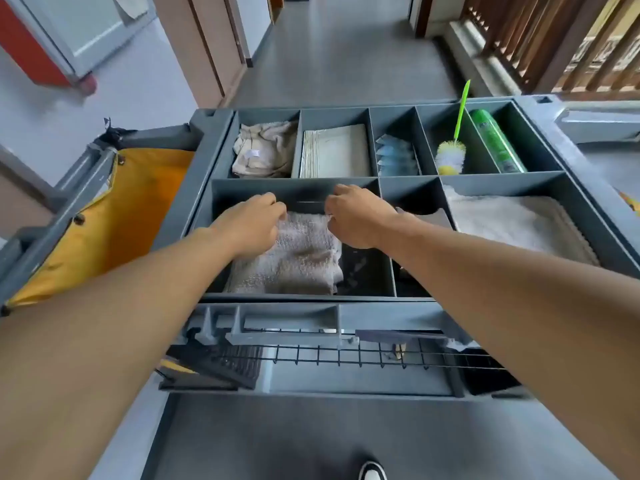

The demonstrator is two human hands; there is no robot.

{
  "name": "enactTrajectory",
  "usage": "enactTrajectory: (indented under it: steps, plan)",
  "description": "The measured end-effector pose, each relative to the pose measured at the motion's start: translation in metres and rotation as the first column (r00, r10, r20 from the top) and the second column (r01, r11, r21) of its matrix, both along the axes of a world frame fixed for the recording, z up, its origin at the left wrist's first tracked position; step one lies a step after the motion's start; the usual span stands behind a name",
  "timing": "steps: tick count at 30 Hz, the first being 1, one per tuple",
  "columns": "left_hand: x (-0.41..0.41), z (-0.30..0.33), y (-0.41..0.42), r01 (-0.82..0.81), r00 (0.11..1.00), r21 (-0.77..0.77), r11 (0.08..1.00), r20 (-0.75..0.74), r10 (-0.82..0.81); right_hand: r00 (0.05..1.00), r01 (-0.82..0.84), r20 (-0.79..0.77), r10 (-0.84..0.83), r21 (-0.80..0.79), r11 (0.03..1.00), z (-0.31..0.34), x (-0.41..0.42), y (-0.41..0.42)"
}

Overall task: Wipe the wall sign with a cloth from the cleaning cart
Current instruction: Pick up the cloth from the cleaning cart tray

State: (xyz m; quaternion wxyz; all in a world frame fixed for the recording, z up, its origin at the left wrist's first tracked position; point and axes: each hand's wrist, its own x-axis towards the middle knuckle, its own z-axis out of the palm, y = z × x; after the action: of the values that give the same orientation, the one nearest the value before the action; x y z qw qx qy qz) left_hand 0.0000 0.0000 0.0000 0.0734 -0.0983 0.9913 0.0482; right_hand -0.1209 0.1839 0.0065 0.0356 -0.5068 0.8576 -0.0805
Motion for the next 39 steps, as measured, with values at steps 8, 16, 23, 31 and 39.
enactTrajectory:
  steps: [8, 16, 23, 31, 39]
  plan:
    - [-0.002, -0.048, 0.004, -0.168, 0.972, 0.040, 0.985, -0.159, 0.173, 0.988, 0.113, -0.111, -0.111, 0.012, 0.994, -0.037, 0.011, -0.015]
    - [0.002, -0.045, 0.010, -0.193, 0.938, -0.104, 0.976, -0.311, 0.153, 0.984, 0.102, -0.139, -0.110, -0.065, 0.993, -0.039, 0.012, -0.017]
    - [0.004, -0.042, 0.012, -0.200, 0.922, -0.029, 0.979, -0.345, 0.178, 0.996, 0.091, -0.010, -0.094, -0.152, 0.984, -0.043, 0.015, -0.017]
    - [0.013, -0.034, 0.008, -0.186, 0.906, 0.026, 0.982, -0.382, 0.182, 0.975, 0.171, 0.162, -0.151, -0.117, 0.978, -0.021, 0.017, -0.011]
    - [0.014, 0.042, -0.003, -0.154, 0.910, -0.047, 0.987, -0.396, 0.123, 0.987, 0.131, 0.115, -0.111, -0.181, 0.975, 0.060, 0.013, -0.012]
